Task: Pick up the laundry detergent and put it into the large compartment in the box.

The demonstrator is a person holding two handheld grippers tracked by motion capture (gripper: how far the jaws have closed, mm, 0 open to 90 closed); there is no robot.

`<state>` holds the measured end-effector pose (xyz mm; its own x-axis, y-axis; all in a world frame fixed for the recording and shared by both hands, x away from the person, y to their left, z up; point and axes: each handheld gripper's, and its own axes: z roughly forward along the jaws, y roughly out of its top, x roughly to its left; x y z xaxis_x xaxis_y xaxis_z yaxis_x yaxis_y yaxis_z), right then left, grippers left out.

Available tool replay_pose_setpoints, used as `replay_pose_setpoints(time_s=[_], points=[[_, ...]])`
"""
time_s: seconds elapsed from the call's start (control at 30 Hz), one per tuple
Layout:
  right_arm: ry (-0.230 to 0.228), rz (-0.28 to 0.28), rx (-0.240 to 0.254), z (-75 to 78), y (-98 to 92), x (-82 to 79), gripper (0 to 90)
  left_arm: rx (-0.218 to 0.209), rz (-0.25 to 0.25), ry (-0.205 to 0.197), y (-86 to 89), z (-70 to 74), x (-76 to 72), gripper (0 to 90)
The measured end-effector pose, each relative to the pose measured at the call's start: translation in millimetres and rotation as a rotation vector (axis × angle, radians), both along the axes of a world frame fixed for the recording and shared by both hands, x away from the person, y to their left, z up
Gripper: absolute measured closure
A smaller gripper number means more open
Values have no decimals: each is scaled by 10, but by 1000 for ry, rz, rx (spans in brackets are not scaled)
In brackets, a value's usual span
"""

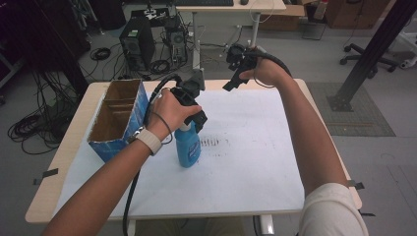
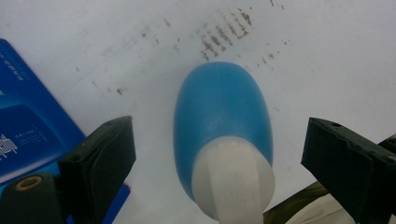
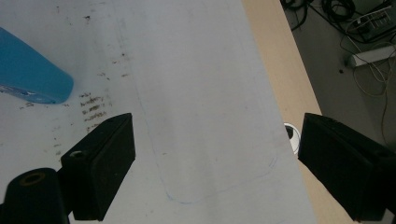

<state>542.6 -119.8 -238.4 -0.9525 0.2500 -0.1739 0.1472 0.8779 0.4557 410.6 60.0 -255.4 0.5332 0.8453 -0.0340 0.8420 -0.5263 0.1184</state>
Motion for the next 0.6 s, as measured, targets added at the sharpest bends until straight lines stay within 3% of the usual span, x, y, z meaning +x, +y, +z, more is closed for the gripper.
replay_pose_setpoints(time_s=[0.6], points=[[2, 1, 0, -31, 18, 8, 115, 1, 2, 7, -23, -181, 21, 109]])
